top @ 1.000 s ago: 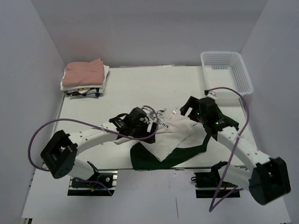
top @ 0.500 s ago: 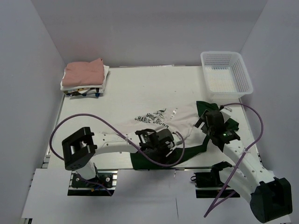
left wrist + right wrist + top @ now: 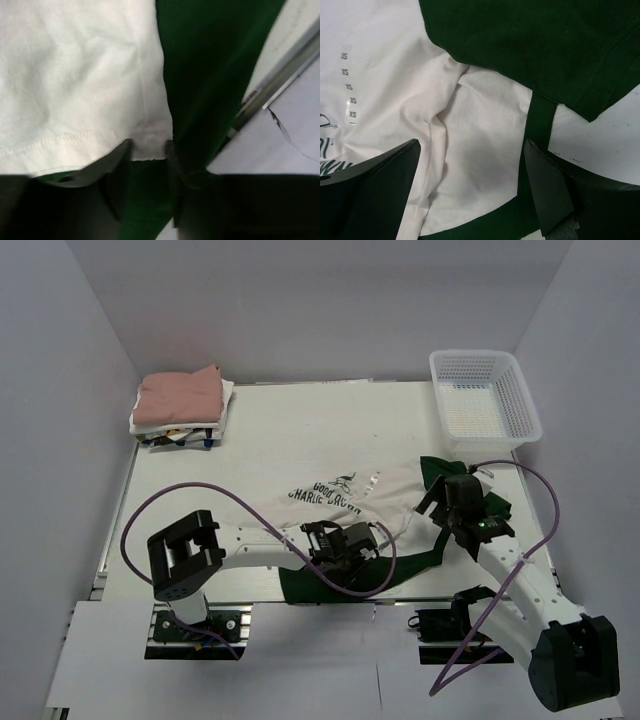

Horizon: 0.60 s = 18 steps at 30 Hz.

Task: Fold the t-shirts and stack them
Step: Flatten out the tshirt

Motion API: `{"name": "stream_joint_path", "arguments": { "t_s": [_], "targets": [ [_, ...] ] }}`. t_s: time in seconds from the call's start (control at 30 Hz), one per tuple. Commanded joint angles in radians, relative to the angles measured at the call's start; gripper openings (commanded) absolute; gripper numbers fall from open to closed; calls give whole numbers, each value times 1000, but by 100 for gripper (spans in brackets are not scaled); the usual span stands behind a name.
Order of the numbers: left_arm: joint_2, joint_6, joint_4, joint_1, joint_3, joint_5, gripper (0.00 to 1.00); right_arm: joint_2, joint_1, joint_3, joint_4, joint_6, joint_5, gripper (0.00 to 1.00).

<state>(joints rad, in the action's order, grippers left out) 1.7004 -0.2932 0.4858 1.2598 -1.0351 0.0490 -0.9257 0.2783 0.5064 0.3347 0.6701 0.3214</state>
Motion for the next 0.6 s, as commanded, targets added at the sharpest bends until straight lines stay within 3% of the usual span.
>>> {"name": "stream_joint_path", "arguments": {
  "t_s": [0.0, 0.07, 0.1, 0.13, 0.23, 0.43, 0.57],
  "targets": [
    [24, -23, -21, 4, -43, 71, 41, 59, -13, -12, -37, -18, -10, 90],
    [33, -23, -21, 4, -56, 84, 30, 65, -17, -19, -40, -15, -4, 90],
    [21, -47, -21, 4, -56, 104, 6, 70, -22, -22, -37, -17, -2, 90],
    [7, -64, -32, 4, -46, 129, 0, 65, -22, -23, -37, -14, 2, 90],
    [-102, -156, -52, -19, -20, 268, 0, 41, -31, -14, -14, -15, 10, 90],
    [-295, -369, 8, -85, 12, 762, 0, 40, -53, -3, 18, -14, 70, 90],
    [-356, -396, -1, -178, 12, 845, 0, 42, -74, 3, 53, -17, 151, 90]
  ]
}}
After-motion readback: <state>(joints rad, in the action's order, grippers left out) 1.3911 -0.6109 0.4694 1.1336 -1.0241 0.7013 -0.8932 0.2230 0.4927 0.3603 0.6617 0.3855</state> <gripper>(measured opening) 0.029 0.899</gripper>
